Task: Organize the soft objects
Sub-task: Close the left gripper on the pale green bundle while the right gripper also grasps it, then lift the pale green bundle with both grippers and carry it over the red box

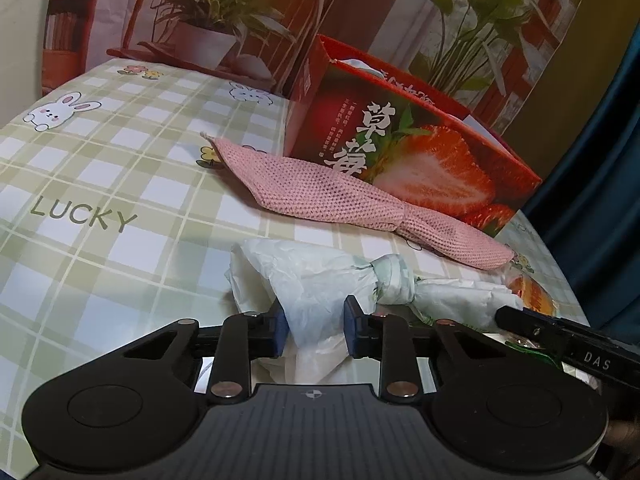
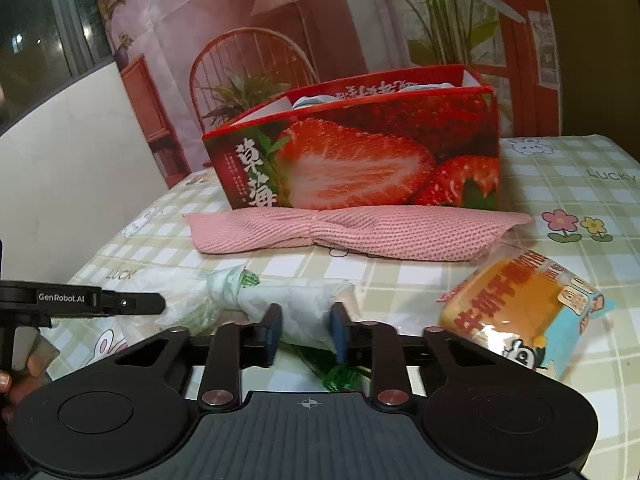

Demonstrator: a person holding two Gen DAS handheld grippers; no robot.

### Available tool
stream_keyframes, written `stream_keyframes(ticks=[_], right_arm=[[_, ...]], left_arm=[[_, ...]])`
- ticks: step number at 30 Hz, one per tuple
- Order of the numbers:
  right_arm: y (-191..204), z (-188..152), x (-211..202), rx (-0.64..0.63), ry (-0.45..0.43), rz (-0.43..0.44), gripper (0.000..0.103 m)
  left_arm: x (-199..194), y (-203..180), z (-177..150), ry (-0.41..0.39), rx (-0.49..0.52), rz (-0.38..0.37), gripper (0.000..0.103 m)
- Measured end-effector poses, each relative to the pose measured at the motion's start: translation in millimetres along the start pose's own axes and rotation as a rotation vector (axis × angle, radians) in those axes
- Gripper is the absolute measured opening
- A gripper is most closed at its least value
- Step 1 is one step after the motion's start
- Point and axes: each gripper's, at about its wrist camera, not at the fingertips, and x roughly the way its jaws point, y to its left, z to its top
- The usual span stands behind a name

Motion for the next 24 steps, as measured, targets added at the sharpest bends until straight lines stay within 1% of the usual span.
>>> stream_keyframes(ticks=[1,8,12,19,24], right_arm=[[-0.6,0.2,-1.2,0.001,-0.004,-0.002,0.013],[2.9,0.0,-4.7,-0.018,-0.021,0.010,0.012],[2.5,2.1,-7.4,-0.019,-0.040,0.007,0.012],[1.8,11.7,-19.8,-0.040,-0.103,0.003,0.011],[-2.0,29.2,-35.3,-0.055,-0.172,-0.006,0.011]], left_arm=[[-0.1,0.3,0.4,-0.001,0.000,-0.003,0.029],[-3.7,0.9,1.1,-0.017,0.010,-0.018,0.027],[-7.7,-1.2,3.1,-0.034,0.032,-0.019,0.026],[-23.3,-17.2,18.8,-0.108,0.111,-0.031,0.025],[-36.1,-35.4,42.6,-0.175,0.166,-0.063,0.025]])
